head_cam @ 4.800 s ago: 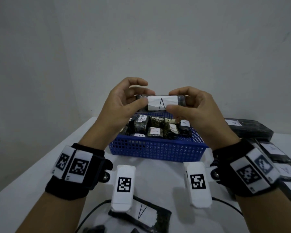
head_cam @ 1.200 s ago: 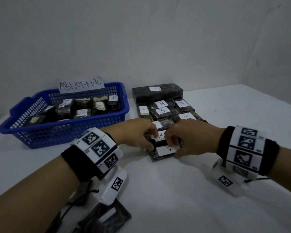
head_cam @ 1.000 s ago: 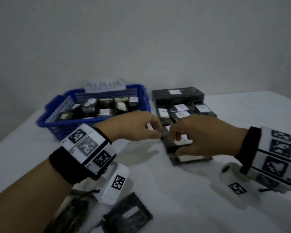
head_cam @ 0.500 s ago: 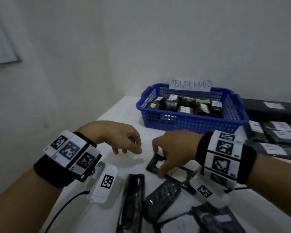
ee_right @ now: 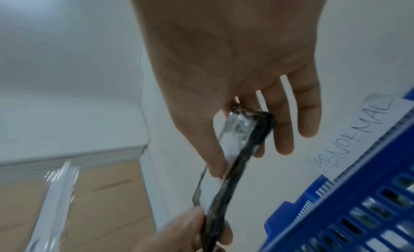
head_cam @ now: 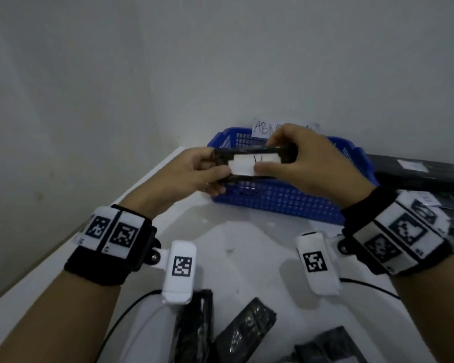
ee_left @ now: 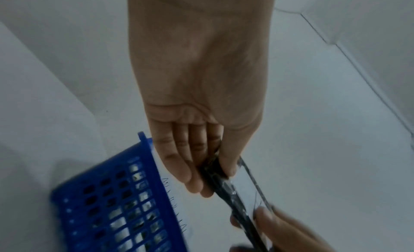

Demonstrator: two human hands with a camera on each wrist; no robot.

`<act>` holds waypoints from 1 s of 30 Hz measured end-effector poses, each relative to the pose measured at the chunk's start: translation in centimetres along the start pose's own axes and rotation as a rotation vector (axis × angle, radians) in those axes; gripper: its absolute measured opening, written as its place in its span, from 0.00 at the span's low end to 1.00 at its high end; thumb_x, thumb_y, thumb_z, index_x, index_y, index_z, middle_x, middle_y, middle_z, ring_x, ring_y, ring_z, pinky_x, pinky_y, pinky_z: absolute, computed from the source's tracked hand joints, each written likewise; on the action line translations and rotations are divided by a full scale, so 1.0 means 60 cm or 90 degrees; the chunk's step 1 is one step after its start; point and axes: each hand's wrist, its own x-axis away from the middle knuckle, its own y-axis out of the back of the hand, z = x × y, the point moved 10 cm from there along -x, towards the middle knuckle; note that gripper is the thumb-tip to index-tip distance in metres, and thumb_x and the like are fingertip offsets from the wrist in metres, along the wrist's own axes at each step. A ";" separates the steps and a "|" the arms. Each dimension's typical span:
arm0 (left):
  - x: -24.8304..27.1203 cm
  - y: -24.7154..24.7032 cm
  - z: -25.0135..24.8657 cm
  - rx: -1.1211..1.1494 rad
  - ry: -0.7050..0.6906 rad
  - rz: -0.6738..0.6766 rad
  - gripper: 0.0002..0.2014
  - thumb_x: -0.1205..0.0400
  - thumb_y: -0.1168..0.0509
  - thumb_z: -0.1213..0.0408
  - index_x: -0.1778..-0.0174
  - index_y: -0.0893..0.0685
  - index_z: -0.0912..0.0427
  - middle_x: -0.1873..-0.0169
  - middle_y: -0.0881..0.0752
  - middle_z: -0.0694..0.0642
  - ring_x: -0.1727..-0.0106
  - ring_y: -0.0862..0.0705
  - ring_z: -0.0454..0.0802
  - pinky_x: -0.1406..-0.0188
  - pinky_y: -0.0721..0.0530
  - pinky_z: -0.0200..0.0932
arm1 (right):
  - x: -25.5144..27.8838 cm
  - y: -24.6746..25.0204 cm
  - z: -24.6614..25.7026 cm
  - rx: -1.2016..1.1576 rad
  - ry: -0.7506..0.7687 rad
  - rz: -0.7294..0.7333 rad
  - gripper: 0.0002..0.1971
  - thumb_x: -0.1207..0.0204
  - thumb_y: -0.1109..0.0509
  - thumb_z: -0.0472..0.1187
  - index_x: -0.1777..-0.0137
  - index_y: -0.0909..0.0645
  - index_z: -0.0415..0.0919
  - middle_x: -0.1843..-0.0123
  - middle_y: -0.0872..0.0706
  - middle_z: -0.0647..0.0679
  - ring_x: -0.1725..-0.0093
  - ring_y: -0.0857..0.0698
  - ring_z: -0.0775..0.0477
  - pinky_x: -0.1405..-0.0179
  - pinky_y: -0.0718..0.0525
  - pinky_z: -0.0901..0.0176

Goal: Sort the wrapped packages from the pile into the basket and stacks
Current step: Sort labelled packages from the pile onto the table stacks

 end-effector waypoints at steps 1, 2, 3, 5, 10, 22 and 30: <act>-0.015 0.001 -0.010 0.015 -0.014 -0.015 0.14 0.15 0.35 0.69 0.33 0.18 0.65 0.56 0.10 0.57 0.62 0.12 0.48 0.58 0.12 0.42 | -0.002 0.018 -0.018 -0.068 -0.022 -0.028 0.16 0.28 0.18 0.51 0.47 0.18 0.49 0.56 0.12 0.54 0.57 0.12 0.52 0.59 0.16 0.61; -0.027 0.000 -0.019 0.027 -0.025 -0.024 0.14 0.14 0.35 0.69 0.33 0.18 0.65 0.56 0.10 0.56 0.63 0.12 0.47 0.58 0.12 0.41 | -0.003 0.030 -0.034 -0.153 -0.043 -0.051 0.15 0.27 0.18 0.49 0.45 0.17 0.46 0.56 0.10 0.50 0.57 0.10 0.48 0.58 0.12 0.54; -0.041 -0.006 -0.029 0.035 -0.034 -0.026 0.13 0.14 0.35 0.69 0.33 0.17 0.65 0.57 0.10 0.55 0.64 0.12 0.46 0.60 0.12 0.40 | -0.002 0.039 -0.049 -0.239 -0.066 -0.070 0.16 0.26 0.19 0.45 0.42 0.16 0.44 0.55 0.08 0.47 0.59 0.08 0.45 0.59 0.10 0.50; -0.060 -0.021 -0.049 0.054 -0.052 -0.024 0.13 0.13 0.36 0.68 0.34 0.17 0.61 0.57 0.11 0.54 0.64 0.12 0.45 0.62 0.12 0.39 | -0.001 0.046 -0.068 -0.359 -0.094 -0.096 0.14 0.23 0.21 0.41 0.39 0.15 0.40 0.54 0.07 0.45 0.63 0.09 0.47 0.63 0.10 0.52; -0.083 -0.051 -0.088 0.065 -0.096 -0.049 0.11 0.14 0.33 0.62 0.37 0.19 0.57 0.55 0.11 0.56 0.66 0.13 0.48 0.70 0.16 0.39 | 0.000 0.059 -0.076 -0.390 -0.079 -0.105 0.09 0.20 0.24 0.40 0.42 0.13 0.43 0.54 0.07 0.45 0.64 0.11 0.47 0.64 0.10 0.55; -0.081 -0.073 -0.126 -0.044 -0.163 -0.070 0.06 0.13 0.37 0.52 0.48 0.21 0.51 0.59 0.08 0.53 0.72 0.12 0.51 0.73 0.18 0.38 | 0.018 0.109 -0.072 -0.331 -0.026 -0.169 0.09 0.19 0.25 0.41 0.41 0.15 0.41 0.52 0.10 0.39 0.69 0.14 0.50 0.68 0.14 0.61; -0.085 -0.085 -0.112 0.106 -0.101 -0.063 0.12 0.09 0.44 0.53 0.51 0.19 0.52 0.55 0.13 0.57 0.69 0.14 0.49 0.66 0.12 0.45 | 0.018 0.078 -0.081 -0.381 -0.111 -0.114 0.13 0.18 0.30 0.57 0.39 0.18 0.54 0.46 0.13 0.53 0.65 0.12 0.48 0.55 0.06 0.45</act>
